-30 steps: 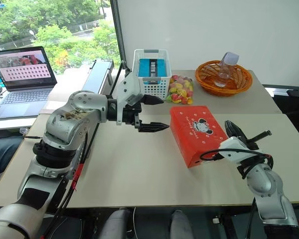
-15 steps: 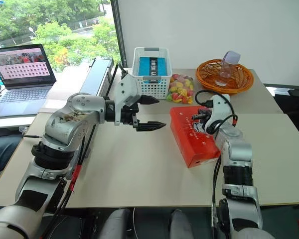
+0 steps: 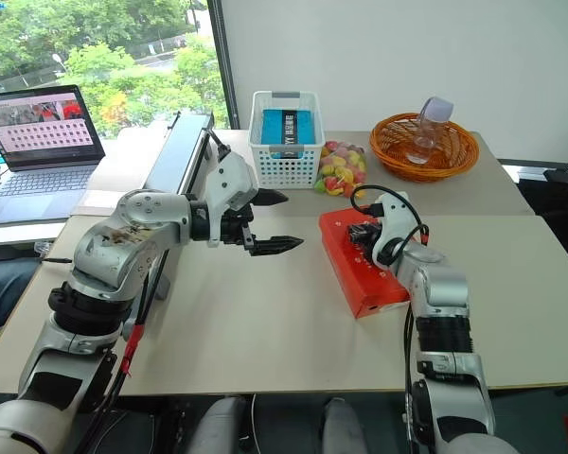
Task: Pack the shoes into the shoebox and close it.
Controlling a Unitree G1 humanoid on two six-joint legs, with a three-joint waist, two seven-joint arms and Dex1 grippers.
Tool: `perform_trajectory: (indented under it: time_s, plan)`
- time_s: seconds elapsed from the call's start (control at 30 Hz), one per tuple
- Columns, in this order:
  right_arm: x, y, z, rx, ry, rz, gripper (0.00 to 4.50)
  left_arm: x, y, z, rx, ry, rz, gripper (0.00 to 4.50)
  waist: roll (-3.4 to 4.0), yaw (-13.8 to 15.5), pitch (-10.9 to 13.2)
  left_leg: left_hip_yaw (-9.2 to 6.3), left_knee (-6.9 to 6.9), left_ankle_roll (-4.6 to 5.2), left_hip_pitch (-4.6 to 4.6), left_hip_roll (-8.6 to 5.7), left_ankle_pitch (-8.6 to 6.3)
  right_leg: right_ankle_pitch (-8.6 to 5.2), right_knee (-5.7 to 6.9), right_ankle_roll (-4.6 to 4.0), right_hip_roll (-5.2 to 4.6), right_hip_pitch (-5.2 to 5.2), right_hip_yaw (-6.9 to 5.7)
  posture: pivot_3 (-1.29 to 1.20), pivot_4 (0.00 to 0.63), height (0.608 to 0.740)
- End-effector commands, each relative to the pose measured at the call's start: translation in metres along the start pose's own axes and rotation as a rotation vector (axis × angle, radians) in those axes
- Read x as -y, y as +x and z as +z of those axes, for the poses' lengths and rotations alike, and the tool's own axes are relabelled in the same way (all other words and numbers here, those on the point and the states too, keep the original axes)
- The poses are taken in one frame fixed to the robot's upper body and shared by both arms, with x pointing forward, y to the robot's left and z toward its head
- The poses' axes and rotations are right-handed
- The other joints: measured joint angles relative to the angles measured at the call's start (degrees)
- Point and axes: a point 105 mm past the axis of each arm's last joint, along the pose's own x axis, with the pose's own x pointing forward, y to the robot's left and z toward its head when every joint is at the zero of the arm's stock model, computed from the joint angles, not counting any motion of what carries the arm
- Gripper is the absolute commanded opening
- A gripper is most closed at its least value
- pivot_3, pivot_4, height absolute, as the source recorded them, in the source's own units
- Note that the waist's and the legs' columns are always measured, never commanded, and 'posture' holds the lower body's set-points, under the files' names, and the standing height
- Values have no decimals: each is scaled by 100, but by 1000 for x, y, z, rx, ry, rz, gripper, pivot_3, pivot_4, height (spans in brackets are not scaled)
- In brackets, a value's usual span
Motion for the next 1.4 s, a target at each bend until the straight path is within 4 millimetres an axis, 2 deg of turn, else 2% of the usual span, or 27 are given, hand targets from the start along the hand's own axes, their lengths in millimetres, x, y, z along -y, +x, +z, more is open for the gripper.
perform_trajectory:
  time_s: [0.03, 0.07, 0.13, 0.2, 0.23, 0.3, 0.4, 0.53, 0.63, 0.7, 0.83, 0.97, 1.07, 1.17, 1.4]
  plan:
    - [14, -40, 63, 211, -162, -46, 2455, -1, -2, 2, 29, 15, 12, 4500, 1, 15, 1, 1, 0, 0, -2, 0, 0, 0, 0, 0, -1, -2, 0, 0, 150, 735]
    - [17, -51, 74, 244, -191, -66, 2805, -2, -2, 0, 31, 14, 15, 4500, 2, 39, 1, 1, 1, 0, -3, -1, 0, 0, 0, 0, -2, -3, 0, 0, 150, 735]
    - [34, -85, 92, 280, -300, -135, 3464, -3, 2, 1, 91, 7, 40, 4500, 2, 81, 1, 3, 1, -1, -3, -1, -1, 0, -3, 0, -4, -2, 0, 0, 150, 735]
    - [41, -109, 99, 283, -351, -169, 4036, -4, 5, 0, 116, 18, 53, 4500, 4, 166, 3, 5, -2, -1, -5, -4, -1, -1, -8, 1, -11, -1, -2, 0, 150, 735]
    - [42, -115, 99, 280, -361, -171, 4487, -3, 6, 0, 120, 27, 53, 4500, 4, 184, 3, 5, 0, -2, -3, -4, -1, -4, -9, 3, -11, 2, -3, 0, 150, 735]
    - [46, -130, 93, 248, -399, -189, 4487, 1, 8, -2, 149, 10, 33, 4500, 0, 172, 1, 7, 1, -2, -2, -3, -1, -4, -12, 3, -10, 3, -4, 0, 150, 735]
    - [72, -161, 74, 178, -452, -298, 4487, 6, 14, -3, 194, 2, 49, 4500, -2, 177, 1, 5, 1, -2, 1, -2, -1, -4, -13, 2, -10, 8, -4, 0, 150, 735]
    - [102, -189, 52, 204, -397, -466, 4487, 11, 19, -14, 208, 5, 104, 4500, 2, 167, -1, 7, 19, -2, 2, -8, -1, -1, -11, 5, -16, 14, -1, 0, 150, 735]
    - [116, -203, 21, 221, -306, -569, 4487, 11, 22, -32, 217, -77, 193, 4500, 0, 142, -4, 5, 21, -1, 11, -7, -2, 0, -14, 8, -15, 23, -2, 0, 150, 735]
    - [119, -207, 6, 223, -290, -607, 4487, 11, 21, -40, 225, -115, 246, 4500, 0, 133, -4, 0, 18, 0, 28, -7, -5, 0, -24, 8, -15, 43, -8, 0, 150, 735]
    - [127, -212, -38, 238, -174, -702, 4487, 13, 17, -69, 196, -160, 391, 4500, 6, 105, -7, 2, 16, 0, 26, -7, -6, 0, -24, 7, -17, 40, -8, 0, 150, 735]
    - [121, -201, -77, 213, -121, -706, 4487, 19, 12, -87, 187, -144, 491, 4500, 9, 77, -9, 2, 11, -1, 32, -6, -7, 0, -27, 7, -19, 44, -9, 0, 150, 735]
    - [118, -196, -93, 210, -95, -713, 4487, 16, 7, -94, 172, -123, 594, 4500, 17, 61, -11, 4, 6, -2, 17, -6, -8, 0, -27, 7, -22, 25, -9, 0, 150, 735]
    - [112, -185, -109, 200, -63, -703, 4487, 12, 1, -110, 140, -149, 693, 4500, 23, 57, -16, 4, 5, -2, 9, -6, -8, 0, -29, 6, -23, 11, -11, 0, 150, 735]
    - [113, -172, -117, 206, -61, -700, 4487, 12, -8, -139, 82, -208, 773, 4500, 33, 21, -22, 4, -1, -2, 1, -6, -8, 0, -35, 6, -24, 3, -13, 0, 150, 735]
